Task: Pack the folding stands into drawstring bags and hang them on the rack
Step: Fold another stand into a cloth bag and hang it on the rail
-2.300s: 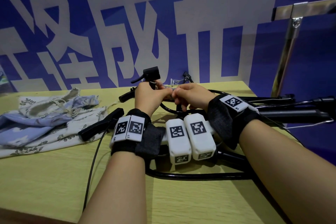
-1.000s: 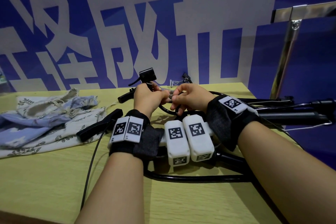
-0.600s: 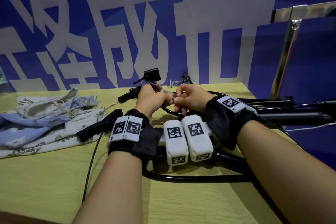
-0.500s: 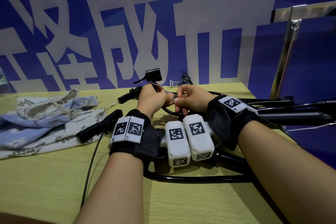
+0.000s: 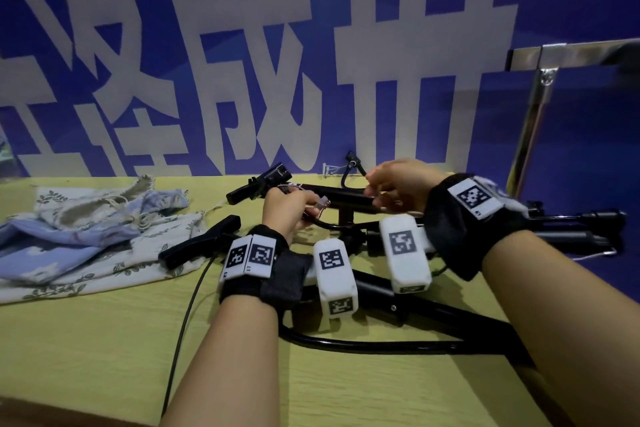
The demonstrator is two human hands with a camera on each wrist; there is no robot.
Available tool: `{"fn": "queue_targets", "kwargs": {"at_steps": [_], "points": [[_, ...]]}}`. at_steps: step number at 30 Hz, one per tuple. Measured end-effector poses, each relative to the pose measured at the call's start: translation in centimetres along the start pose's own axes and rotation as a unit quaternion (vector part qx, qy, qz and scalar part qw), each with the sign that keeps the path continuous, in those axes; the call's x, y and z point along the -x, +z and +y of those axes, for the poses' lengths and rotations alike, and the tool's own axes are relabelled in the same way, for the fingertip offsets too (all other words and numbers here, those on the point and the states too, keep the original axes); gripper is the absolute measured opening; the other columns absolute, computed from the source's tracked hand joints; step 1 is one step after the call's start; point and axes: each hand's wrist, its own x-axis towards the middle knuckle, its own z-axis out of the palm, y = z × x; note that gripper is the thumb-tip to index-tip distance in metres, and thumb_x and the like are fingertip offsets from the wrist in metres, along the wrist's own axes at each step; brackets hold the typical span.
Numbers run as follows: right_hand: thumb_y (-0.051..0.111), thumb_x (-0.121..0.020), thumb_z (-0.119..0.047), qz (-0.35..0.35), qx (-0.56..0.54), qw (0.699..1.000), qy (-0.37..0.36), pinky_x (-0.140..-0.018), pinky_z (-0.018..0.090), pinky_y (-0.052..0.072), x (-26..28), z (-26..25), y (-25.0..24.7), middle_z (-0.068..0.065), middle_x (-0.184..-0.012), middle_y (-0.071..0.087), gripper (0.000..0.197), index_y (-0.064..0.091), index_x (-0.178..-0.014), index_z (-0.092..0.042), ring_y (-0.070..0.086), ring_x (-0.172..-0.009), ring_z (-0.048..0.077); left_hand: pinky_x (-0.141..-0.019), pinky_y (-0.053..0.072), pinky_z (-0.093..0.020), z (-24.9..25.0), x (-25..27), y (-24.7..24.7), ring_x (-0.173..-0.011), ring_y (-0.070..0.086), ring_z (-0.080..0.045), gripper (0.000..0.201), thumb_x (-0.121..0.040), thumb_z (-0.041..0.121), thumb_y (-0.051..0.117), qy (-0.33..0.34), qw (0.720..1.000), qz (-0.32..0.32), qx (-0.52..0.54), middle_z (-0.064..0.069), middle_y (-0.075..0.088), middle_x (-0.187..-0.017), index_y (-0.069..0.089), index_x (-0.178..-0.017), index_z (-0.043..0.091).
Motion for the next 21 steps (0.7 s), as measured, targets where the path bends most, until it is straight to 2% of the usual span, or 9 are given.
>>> {"fn": "queue_targets", "kwargs": {"at_steps": [2, 4, 6, 9, 11, 12, 16, 18, 21], "points": [[0.054, -0.091, -0.012, -0.027, 0.130, 0.991, 0.009, -0.059, 0.024, 0.039, 0.7, -0.2, -1.2, 0.005, -0.080, 0.063, 0.005, 0.058, -0.089, -0.012, 0.052, -0.064, 0.014, -0.053, 0.047, -0.025, 0.1, 0.0, 0.1, -0.045, 0.048, -0.014, 0.008, -0.090, -0.003, 0.046, -0.015, 1.000, 0.004, 0.010, -0.010, 0.056, -0.072, 0.051, -0.085, 0.000], [0.061, -0.088, -0.022, -0.044, 0.335, 0.941, 0.024, -0.070, 0.026, 0.041, 1.7, 0.0, -2.1, 0.001, -0.091, 0.062, 0.011, 0.064, -0.096, -0.016, 0.054, -0.079, 0.015, -0.056, 0.043, -0.029, 0.4, -0.1, 0.4, -0.045, 0.046, -0.017, 0.017, -0.095, 0.004, 0.037, -0.033, 0.999, 0.009, 0.020, -0.010, 0.056, -0.074, 0.048, -0.082, 0.001], [0.065, -0.085, -0.030, -0.055, 0.443, 0.894, 0.040, -0.080, 0.026, 0.040, 2.6, 0.4, -2.7, -0.005, -0.098, 0.061, 0.024, 0.065, -0.107, -0.021, 0.054, -0.093, 0.013, -0.055, 0.041, -0.028, 0.6, -0.1, 0.8, -0.045, 0.046, -0.017, 0.021, -0.098, 0.007, 0.027, -0.056, 0.998, 0.014, 0.018, -0.011, 0.054, -0.080, 0.044, -0.085, 0.005], [0.067, -0.084, -0.024, -0.088, 0.435, 0.894, 0.065, -0.078, 0.023, 0.045, 3.2, 1.0, -3.0, 0.000, -0.115, 0.062, 0.039, 0.059, -0.121, -0.021, 0.055, -0.095, 0.014, -0.062, 0.043, -0.032, 0.7, 0.3, 1.2, -0.059, 0.052, -0.022, 0.023, -0.099, 0.003, 0.024, -0.047, 0.999, 0.008, 0.001, -0.007, 0.052, -0.082, 0.039, -0.084, 0.012], [0.069, -0.082, -0.022, -0.086, 0.451, 0.886, 0.068, -0.084, 0.025, 0.045, 3.1, 1.4, -3.0, 0.000, -0.120, 0.059, 0.044, 0.056, -0.124, -0.024, 0.054, -0.099, 0.015, -0.068, 0.047, -0.037, 0.8, 0.7, 1.4, -0.071, 0.057, -0.021, 0.019, -0.099, -0.001, 0.027, -0.001, 0.998, -0.011, -0.054, -0.009, 0.052, -0.095, 0.041, -0.101, 0.011], [0.069, -0.081, -0.023, -0.083, 0.462, 0.881, 0.067, -0.085, 0.026, 0.044, 2.9, 1.5, -2.9, -0.002, -0.118, 0.059, 0.046, 0.055, -0.125, -0.025, 0.054, -0.100, 0.015, -0.069, 0.049, -0.036, 0.9, 0.9, 1.4, -0.070, 0.055, -0.018, 0.022, -0.099, -0.002, 0.027, 0.026, 0.996, -0.013, -0.084, -0.009, 0.049, -0.098, 0.042, -0.109, 0.010], [0.072, -0.078, -0.029, -0.090, 0.451, 0.887, 0.042, -0.084, 0.027, 0.044, 2.5, 2.1, -2.7, -0.002, -0.117, 0.060, 0.039, 0.056, -0.114, -0.030, 0.055, -0.098, 0.014, -0.079, 0.051, -0.034, 1.6, 1.4, 1.7, -0.066, 0.042, -0.010, 0.039, -0.099, 0.000, 0.026, 0.104, 0.976, -0.046, -0.188, 0.000, 0.041, -0.079, 0.044, -0.131, 0.010], [0.073, -0.077, -0.033, -0.090, 0.444, 0.891, 0.033, -0.082, 0.027, 0.046, 2.5, 2.4, -3.0, -0.002, -0.115, 0.062, 0.034, 0.054, -0.105, -0.033, 0.057, -0.093, 0.013, -0.081, 0.050, -0.033, 1.8, 1.9, 1.9, -0.070, 0.044, -0.008, 0.040, -0.100, 0.001, 0.027, 0.131, 0.961, -0.086, -0.229, 0.003, 0.043, -0.079, 0.045, -0.134, 0.012], [0.075, -0.074, -0.036, -0.081, 0.443, 0.893, 0.024, -0.069, 0.022, 0.045, 2.6, 2.7, -3.3, -0.005, -0.108, 0.065, 0.030, 0.055, -0.095, -0.035, 0.057, -0.082, 0.008, -0.074, 0.049, -0.023, 2.2, 2.5, 2.3, -0.071, 0.054, -0.007, 0.038, -0.098, 0.004, 0.039, 0.212, 0.921, -0.094, -0.312, 0.001, 0.048, -0.088, 0.050, -0.133, 0.013]]}}
